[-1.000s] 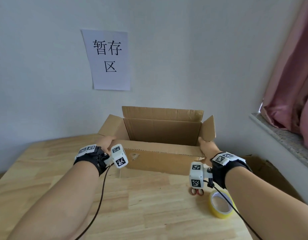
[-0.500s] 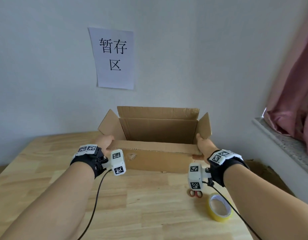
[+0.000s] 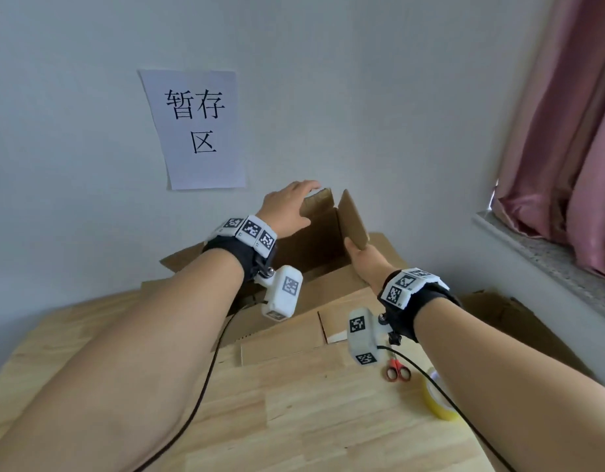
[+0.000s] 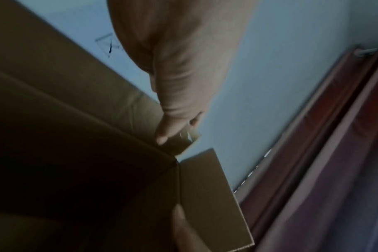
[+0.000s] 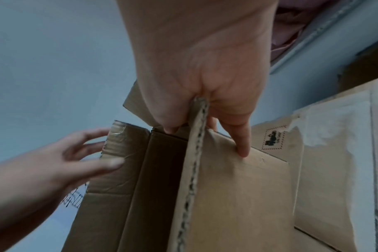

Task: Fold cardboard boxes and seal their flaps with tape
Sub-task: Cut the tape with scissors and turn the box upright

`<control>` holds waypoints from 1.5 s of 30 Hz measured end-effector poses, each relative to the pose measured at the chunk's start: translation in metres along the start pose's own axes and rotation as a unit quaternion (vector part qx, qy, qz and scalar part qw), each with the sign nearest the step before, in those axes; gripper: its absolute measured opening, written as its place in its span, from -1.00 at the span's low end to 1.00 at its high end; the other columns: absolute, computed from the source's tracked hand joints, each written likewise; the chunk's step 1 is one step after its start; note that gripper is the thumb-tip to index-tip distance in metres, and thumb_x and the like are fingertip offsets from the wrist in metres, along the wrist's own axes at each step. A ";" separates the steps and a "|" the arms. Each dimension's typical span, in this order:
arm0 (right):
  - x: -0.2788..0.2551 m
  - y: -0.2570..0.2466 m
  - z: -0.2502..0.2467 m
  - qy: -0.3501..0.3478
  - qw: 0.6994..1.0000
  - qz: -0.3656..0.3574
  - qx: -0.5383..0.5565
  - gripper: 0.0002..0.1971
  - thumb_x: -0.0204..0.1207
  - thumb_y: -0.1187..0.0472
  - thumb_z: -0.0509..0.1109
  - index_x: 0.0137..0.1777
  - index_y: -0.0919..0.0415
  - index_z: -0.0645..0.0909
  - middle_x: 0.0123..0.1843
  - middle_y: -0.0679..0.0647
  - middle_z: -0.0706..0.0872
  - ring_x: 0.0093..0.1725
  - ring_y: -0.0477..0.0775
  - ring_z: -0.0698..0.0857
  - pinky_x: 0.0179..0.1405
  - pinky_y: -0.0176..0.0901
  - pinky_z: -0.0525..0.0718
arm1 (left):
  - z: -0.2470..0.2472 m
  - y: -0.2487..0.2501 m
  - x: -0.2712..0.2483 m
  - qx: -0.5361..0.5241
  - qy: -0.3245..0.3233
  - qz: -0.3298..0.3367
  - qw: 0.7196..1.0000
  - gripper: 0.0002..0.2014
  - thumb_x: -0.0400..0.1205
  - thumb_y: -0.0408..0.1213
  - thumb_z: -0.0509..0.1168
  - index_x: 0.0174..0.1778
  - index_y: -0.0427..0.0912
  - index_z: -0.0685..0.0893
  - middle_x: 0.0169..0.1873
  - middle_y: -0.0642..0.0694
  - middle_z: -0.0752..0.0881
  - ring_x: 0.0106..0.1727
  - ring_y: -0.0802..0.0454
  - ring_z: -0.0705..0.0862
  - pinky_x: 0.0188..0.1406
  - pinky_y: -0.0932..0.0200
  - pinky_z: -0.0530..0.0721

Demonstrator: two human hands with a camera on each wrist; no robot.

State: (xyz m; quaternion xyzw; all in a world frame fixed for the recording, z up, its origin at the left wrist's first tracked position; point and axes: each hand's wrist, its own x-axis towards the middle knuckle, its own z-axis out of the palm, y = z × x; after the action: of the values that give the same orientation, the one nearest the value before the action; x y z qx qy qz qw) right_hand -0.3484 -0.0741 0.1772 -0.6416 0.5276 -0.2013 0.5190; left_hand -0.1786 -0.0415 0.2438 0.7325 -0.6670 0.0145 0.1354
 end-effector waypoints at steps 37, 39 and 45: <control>0.002 -0.003 0.041 0.089 0.990 0.073 0.076 -0.47 0.72 -0.11 -0.05 0.57 0.16 0.30 -0.10 0.14 0.55 -0.05 0.25 0.66 0.15 0.09 0.69 | -0.013 -0.033 -0.085 -0.063 -0.190 -0.043 0.979 -0.40 0.66 0.15 0.16 0.60 0.01 0.30 0.62 0.07 0.23 0.59 0.07 0.28 0.50 0.14 0.26; 0.006 -0.012 0.056 0.070 0.990 0.080 0.091 -0.49 0.72 -0.07 -0.03 0.60 0.11 0.23 -0.02 0.16 0.55 -0.18 0.21 0.66 0.10 0.16 0.73 | -0.003 -0.053 -0.095 0.002 -0.264 -0.050 0.963 -0.24 0.61 0.15 0.25 0.67 0.05 0.09 0.67 0.08 0.02 0.64 0.06 0.14 0.58 0.07 0.14; 0.011 -0.033 0.114 0.011 0.993 0.078 0.092 -0.46 0.68 -0.16 -0.03 0.46 0.22 0.34 0.11 0.21 0.57 0.07 0.34 0.74 0.11 0.17 0.73 | 0.013 -0.120 -0.130 0.039 -0.164 -0.096 0.981 -0.22 0.58 -0.64 -0.01 0.65 0.14 0.12 0.63 0.09 0.21 0.57 -0.15 0.30 0.52 -0.05 0.36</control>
State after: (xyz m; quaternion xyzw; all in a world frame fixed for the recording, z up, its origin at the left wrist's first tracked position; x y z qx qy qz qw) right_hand -0.2369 -0.0355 0.1597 -0.5461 0.5612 -0.2151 0.5836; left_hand -0.0777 0.0912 0.1837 0.7901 -0.6058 -0.0932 -0.0038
